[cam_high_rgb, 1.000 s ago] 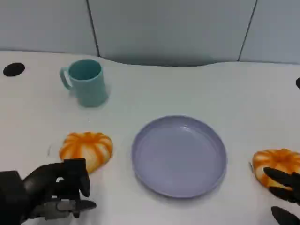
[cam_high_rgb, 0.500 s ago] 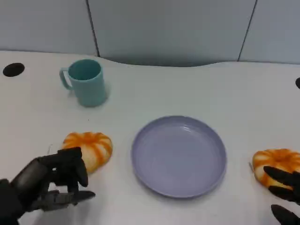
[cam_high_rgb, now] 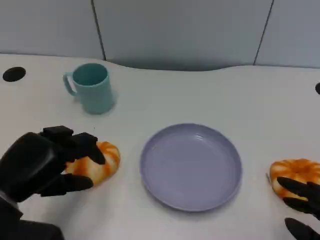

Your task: Grasp the bread from the table and place it into the plate.

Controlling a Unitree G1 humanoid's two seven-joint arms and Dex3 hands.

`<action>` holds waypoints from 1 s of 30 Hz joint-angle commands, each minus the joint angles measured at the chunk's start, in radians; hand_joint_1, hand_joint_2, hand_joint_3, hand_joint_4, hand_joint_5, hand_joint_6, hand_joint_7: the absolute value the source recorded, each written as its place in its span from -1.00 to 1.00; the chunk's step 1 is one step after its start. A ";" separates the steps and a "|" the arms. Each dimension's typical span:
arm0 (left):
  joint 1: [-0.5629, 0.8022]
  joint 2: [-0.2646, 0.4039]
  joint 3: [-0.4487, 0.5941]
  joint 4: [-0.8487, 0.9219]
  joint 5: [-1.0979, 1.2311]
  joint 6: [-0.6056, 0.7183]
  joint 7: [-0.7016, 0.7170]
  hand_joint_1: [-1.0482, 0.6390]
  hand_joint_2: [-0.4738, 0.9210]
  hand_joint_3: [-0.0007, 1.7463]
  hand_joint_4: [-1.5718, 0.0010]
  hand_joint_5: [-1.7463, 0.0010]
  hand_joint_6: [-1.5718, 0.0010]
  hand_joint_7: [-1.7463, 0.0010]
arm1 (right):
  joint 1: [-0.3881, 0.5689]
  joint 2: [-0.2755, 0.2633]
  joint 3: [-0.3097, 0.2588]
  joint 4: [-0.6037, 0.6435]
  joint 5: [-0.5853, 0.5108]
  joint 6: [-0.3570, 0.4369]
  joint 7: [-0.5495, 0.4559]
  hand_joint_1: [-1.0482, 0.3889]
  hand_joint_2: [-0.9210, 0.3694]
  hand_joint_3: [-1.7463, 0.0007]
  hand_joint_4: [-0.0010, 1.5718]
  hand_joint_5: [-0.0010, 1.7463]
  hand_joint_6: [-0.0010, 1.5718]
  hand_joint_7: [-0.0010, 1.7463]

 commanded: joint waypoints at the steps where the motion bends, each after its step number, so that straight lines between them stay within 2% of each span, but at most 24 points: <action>1: -0.019 0.052 -0.065 -0.093 0.097 0.118 -0.031 -0.59 0.95 -1.00 0.80 0.30 0.55 0.96 | 0.001 0.003 -0.002 0.001 0.011 -0.003 -0.008 -0.09 -1.00 0.59 0.21 -0.99 0.00 -0.99; 2: -0.024 0.060 -0.082 -0.110 0.119 0.147 -0.044 -0.67 0.96 -0.99 0.92 0.42 0.63 0.98 | 0.001 0.004 -0.001 0.000 0.009 -0.002 -0.010 -0.09 -1.00 0.59 0.20 -1.00 0.00 -0.99; 4: -0.032 0.075 -0.111 -0.138 0.139 0.195 -0.080 -0.72 0.97 -0.99 0.98 0.53 0.67 0.99 | 0.002 0.002 0.000 -0.002 0.001 0.000 -0.013 -0.09 -1.00 0.59 0.20 -1.00 0.00 -0.99; 5: -0.036 0.082 -0.124 -0.151 0.145 0.219 -0.100 -0.75 0.99 -0.99 0.99 0.66 0.75 0.99 | 0.003 0.001 0.001 -0.005 -0.005 0.000 -0.015 -0.09 -1.00 0.59 0.19 -1.00 0.00 -0.99; 9: -0.060 0.103 -0.170 -0.204 0.158 0.313 -0.209 -0.79 1.00 -0.96 1.00 0.92 0.87 0.99 | 0.005 0.002 0.001 -0.009 -0.007 -0.001 -0.017 -0.08 -1.00 0.59 0.19 -1.00 0.00 -1.00; 11: -0.101 0.100 -0.201 -0.196 0.167 0.369 -0.274 -0.77 0.98 -0.97 1.00 0.98 0.88 0.99 | 0.001 0.002 0.001 0.000 -0.005 -0.014 -0.020 -0.07 -1.00 0.59 0.20 -0.99 0.00 -1.00; 17: -0.228 0.088 -0.292 -0.068 0.170 0.438 -0.341 -0.70 0.95 -0.99 1.00 1.00 0.93 1.00 | 0.000 -0.002 0.001 0.001 -0.005 -0.019 -0.024 -0.08 -1.00 0.59 0.22 -0.99 0.00 -1.00; 21: -0.366 0.039 -0.382 0.127 0.185 0.483 -0.382 -0.65 0.91 -1.00 1.00 1.00 0.95 0.99 | 0.002 -0.007 -0.001 0.004 -0.010 -0.032 -0.029 -0.08 -1.00 0.59 0.22 -0.98 -0.01 -1.00; 27: -0.522 -0.028 -0.499 0.412 0.199 0.489 -0.341 -0.62 0.86 -1.00 1.00 1.00 0.93 0.99 | 0.010 -0.006 -0.003 -0.008 -0.001 -0.028 -0.028 -0.08 -1.00 0.59 0.23 -0.98 -0.01 -1.00; 30: -0.568 -0.045 -0.540 0.496 0.198 0.488 -0.326 -0.61 0.87 -0.99 1.00 1.00 0.92 0.99 | 0.011 -0.006 -0.004 -0.011 0.000 -0.029 -0.028 -0.08 -1.00 0.59 0.24 -0.97 -0.01 -1.00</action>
